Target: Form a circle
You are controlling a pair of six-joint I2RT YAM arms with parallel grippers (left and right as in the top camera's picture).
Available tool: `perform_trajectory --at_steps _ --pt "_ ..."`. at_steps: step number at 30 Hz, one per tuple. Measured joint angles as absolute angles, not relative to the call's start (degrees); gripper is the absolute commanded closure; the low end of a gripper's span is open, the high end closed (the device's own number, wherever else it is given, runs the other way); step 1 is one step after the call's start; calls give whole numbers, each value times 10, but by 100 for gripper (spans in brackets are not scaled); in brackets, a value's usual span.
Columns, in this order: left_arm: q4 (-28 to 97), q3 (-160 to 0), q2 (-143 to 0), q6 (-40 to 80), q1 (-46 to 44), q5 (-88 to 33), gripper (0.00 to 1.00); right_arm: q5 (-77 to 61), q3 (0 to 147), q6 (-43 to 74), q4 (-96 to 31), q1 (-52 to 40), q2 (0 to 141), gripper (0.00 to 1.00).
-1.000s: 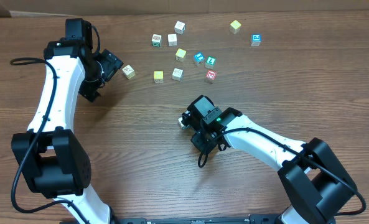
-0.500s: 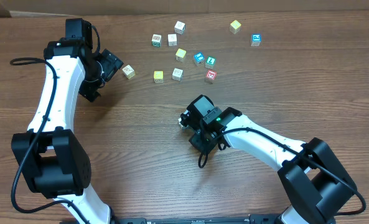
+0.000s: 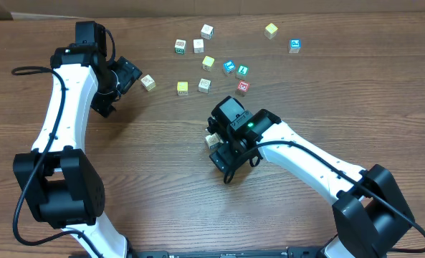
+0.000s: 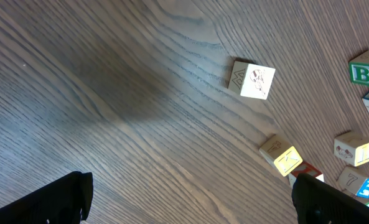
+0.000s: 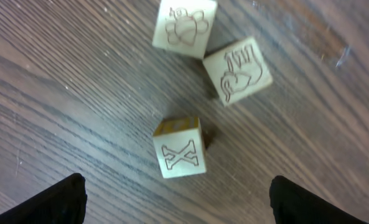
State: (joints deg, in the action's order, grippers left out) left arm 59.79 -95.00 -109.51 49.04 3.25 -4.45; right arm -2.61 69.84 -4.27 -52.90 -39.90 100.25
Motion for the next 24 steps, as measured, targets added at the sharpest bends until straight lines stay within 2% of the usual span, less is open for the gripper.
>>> perform_trajectory --at_steps 4,10,12,19,22,24 --pt "598 -950 -1095 490 32 -44 0 -26 663 -36 -511 -399 1002 27" --pt "598 -950 -1095 490 32 -44 0 -26 612 -31 -449 -399 1002 29" --pt "598 -950 -1095 490 32 -44 0 -26 603 -30 -428 -399 1002 33" --pt "598 -950 -1095 490 32 -44 0 -26 599 -30 -407 -399 1002 51" --pt "598 -950 -1095 490 32 -44 0 -26 599 -29 -407 -399 1002 67" --pt "598 -950 -1095 490 32 -44 0 -26 599 -27 -407 -399 1002 70"
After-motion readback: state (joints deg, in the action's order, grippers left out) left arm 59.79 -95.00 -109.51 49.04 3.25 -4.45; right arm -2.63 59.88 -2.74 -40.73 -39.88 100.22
